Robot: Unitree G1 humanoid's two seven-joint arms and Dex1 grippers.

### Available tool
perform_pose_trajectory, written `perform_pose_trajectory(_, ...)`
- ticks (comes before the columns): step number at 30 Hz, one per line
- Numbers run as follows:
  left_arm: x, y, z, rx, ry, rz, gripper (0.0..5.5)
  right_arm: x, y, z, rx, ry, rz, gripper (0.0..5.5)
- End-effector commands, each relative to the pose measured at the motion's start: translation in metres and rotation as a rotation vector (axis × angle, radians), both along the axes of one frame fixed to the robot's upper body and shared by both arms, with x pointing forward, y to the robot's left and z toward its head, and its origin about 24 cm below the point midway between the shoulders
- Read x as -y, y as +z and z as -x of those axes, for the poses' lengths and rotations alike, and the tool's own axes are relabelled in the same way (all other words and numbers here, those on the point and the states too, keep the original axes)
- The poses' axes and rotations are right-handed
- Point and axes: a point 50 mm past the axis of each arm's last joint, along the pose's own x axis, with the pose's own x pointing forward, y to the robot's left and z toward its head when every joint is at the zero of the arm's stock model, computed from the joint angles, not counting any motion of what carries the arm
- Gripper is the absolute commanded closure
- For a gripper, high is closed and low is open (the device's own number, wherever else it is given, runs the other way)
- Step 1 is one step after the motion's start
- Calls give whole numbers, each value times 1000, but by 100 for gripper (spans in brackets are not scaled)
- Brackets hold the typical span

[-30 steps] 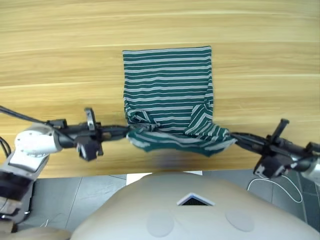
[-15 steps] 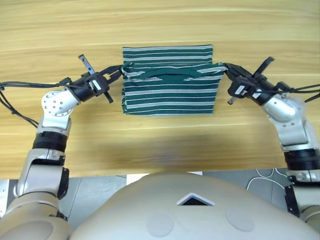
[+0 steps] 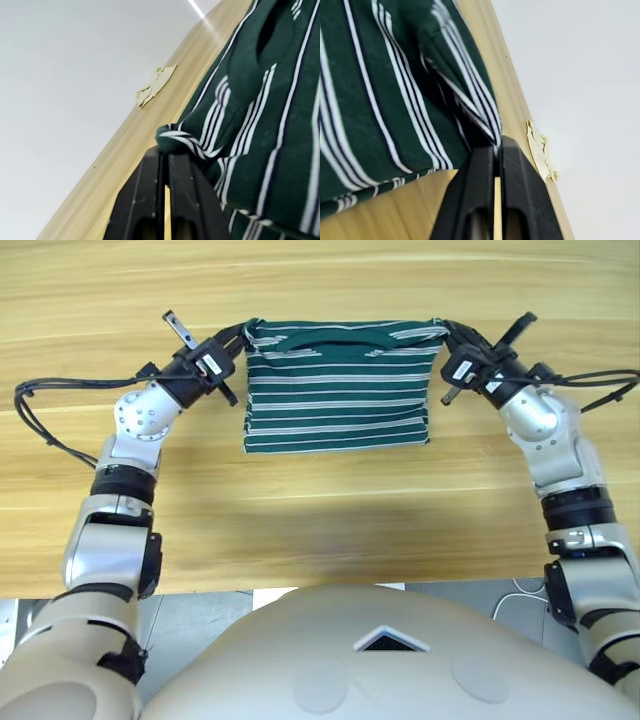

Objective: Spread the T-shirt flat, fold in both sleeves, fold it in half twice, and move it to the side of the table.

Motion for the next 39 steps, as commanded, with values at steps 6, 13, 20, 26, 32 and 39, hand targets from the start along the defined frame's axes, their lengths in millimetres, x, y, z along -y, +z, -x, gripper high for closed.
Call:
perform_pose_trajectory(6,8,-20,-17,-52,110,-99,546,-24,-31,-26,-74,-40,38,550)
perform_pose_trajectory(13,17,-33,-22,-167,166,-26,550,-34,-60,-30,-141,-99,67,520)
perform_pose_trajectory(20,6,-19,-41,-242,348,183,429,-31,-40,-44,-25,-220,-138,397)
perform_pose_trajectory(26,-12,7,-65,-332,593,619,341,-31,-25,-48,55,-263,-332,300)
perform_pose_trajectory(32,-18,7,-61,-289,580,643,255,-27,-13,3,7,166,-265,205)
perform_pose_trajectory(39,-18,-7,-47,-263,557,622,158,13,-51,23,-184,93,192,182)
